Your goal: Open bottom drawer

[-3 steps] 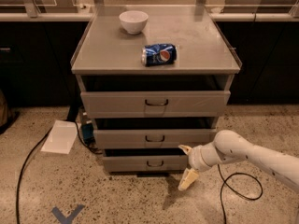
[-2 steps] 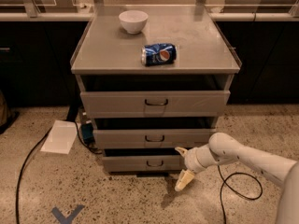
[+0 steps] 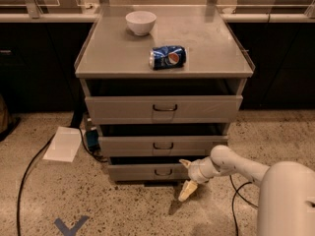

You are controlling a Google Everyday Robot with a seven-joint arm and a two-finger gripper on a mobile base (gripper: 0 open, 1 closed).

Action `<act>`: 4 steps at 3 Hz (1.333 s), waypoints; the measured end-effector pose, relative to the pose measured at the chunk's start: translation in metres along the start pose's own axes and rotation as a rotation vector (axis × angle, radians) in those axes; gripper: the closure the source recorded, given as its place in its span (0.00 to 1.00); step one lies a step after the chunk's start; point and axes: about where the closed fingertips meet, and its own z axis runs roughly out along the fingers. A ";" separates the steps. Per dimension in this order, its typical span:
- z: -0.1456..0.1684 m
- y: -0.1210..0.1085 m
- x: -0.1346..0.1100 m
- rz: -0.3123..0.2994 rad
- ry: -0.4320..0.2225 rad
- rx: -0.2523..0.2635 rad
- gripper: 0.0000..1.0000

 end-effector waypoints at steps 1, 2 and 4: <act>0.024 -0.013 0.017 0.020 0.002 0.021 0.00; 0.039 -0.024 0.032 0.057 0.039 0.072 0.00; 0.060 -0.054 0.049 0.084 0.019 0.112 0.00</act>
Offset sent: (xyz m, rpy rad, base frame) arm 0.0440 -0.0109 -0.0729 -0.0952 -0.0438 -0.1996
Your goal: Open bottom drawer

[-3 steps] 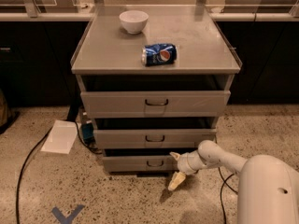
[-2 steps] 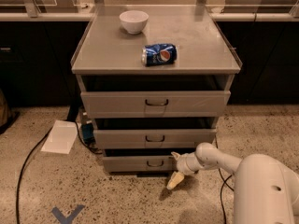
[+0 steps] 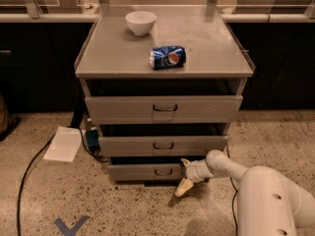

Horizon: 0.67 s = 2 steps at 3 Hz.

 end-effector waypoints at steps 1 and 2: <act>0.001 0.001 0.000 0.000 0.000 -0.001 0.00; 0.006 -0.008 0.002 -0.012 -0.008 0.024 0.00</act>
Offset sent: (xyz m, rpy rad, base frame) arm 0.0261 -0.0056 -0.0088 -0.0013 -0.0844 -0.0238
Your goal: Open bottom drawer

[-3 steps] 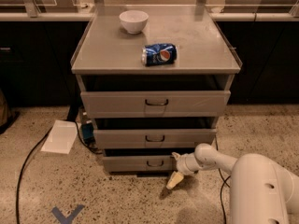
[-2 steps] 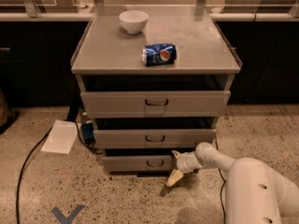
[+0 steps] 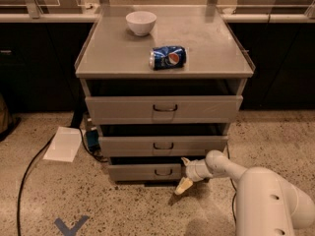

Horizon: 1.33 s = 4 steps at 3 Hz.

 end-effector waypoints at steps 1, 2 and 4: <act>0.017 -0.014 0.001 -0.012 -0.009 -0.001 0.00; 0.032 -0.032 0.002 -0.010 -0.020 -0.008 0.00; 0.040 -0.002 0.013 0.119 0.011 -0.192 0.00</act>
Offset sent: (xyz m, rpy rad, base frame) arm 0.0712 0.0078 -0.0341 0.0320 -0.0040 0.0138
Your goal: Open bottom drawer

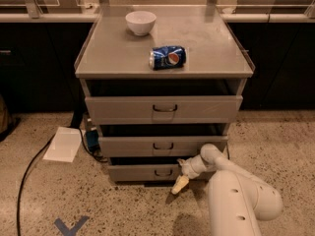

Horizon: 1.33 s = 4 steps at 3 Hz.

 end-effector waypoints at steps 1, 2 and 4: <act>-0.008 0.029 0.005 0.058 -0.003 -0.060 0.00; -0.010 0.081 0.008 0.103 -0.004 -0.142 0.00; -0.002 0.105 0.021 0.126 -0.041 -0.171 0.00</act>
Offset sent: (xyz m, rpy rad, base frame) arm -0.1118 -0.0009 0.0386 0.0579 0.2132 -0.0028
